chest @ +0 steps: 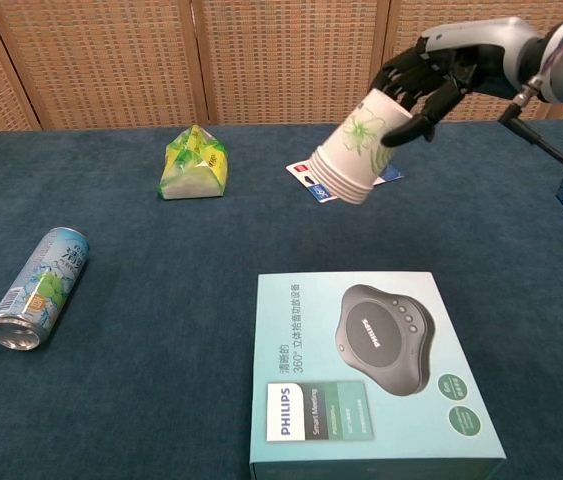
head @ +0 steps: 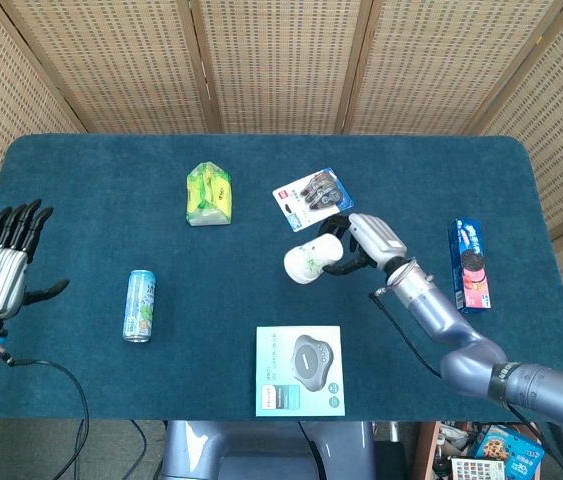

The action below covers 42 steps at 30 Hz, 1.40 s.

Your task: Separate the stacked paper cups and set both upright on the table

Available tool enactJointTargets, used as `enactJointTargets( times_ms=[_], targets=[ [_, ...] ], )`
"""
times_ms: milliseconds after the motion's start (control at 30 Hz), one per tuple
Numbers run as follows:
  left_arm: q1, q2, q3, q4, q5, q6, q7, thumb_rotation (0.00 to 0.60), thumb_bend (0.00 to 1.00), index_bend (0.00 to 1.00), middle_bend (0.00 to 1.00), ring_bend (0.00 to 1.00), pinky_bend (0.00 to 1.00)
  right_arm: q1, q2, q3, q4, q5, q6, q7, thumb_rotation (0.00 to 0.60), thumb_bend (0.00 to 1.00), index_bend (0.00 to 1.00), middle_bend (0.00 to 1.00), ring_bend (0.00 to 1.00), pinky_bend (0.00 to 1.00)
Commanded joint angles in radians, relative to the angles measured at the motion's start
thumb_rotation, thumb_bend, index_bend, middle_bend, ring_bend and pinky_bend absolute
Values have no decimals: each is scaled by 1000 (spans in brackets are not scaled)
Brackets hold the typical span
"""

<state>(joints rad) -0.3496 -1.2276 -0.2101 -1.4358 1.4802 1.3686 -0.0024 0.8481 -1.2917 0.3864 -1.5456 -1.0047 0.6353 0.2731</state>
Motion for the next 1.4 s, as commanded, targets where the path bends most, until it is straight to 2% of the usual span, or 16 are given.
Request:
enactJointTargets(
  times_ms=[33,267,500,567,700,800,1033,1400],
  targets=[
    [-93,-32,-46,44,38,-47,-14,600,68,0,0,0,0,32,-6,53,-11,79,-52,73,600,477,521,546,445,598],
    [-222,-128,-62,123,76,-104,-3,600,69,5,0,0,0,103,-63,89,39,255,-93,129,600,477,521,546,445,598],
    [-301,-237,-67,218,97,-110,-27,600,71,137,0,0,0,128,-73,101,31,340,-124,162,600,477,521,545,445,598],
    [-330,-286,-69,264,106,-107,-44,600,72,179,0,0,0,132,-74,100,28,355,-132,170,600,477,521,546,445,598],
    [-381,-382,-73,362,122,-84,-91,600,72,327,0,0,0,136,-76,98,28,378,-133,178,600,478,521,547,445,598],
    [-421,-453,-71,432,125,-80,-119,600,73,382,0,0,0,141,-77,90,27,395,-124,175,600,477,521,547,445,598],
    [-476,-584,-83,510,127,-5,-114,600,73,461,0,0,0,136,-71,84,12,402,-132,182,600,480,521,547,445,598],
    [-493,-640,-57,574,133,62,-140,600,109,499,14,0,0,125,-67,86,11,394,-135,197,600,481,521,549,445,598]
  ],
)
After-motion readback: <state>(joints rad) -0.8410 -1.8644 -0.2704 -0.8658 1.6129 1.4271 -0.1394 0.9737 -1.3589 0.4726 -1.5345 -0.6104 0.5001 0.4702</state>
